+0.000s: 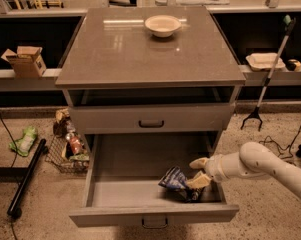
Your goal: Place blue chip bag into middle drawer
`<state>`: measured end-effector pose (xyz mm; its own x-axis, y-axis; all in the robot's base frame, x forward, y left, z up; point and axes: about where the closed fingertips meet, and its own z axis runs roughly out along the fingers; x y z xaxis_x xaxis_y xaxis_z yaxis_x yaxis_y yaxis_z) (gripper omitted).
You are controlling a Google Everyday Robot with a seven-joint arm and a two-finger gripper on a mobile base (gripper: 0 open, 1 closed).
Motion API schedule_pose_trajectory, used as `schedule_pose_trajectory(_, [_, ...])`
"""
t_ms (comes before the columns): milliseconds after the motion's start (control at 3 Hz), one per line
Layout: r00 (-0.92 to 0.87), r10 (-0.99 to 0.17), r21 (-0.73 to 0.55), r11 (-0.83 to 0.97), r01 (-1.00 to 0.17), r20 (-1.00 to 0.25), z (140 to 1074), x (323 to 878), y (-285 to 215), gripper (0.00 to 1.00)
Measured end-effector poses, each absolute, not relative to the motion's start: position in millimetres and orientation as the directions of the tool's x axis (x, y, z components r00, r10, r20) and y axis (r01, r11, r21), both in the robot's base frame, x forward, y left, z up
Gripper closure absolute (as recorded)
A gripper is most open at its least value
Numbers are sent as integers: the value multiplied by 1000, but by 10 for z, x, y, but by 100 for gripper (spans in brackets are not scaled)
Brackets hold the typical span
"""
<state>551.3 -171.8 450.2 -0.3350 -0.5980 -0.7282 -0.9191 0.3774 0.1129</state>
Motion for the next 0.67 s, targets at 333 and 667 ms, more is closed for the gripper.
schedule_pose_trajectory(333, [-339, -567, 122, 386, -914, -751, 4525, 5519, -1800, 0])
schedule_pose_trajectory(667, [-334, -487, 130, 406, -905, -807, 4671, 5518, -2065, 0])
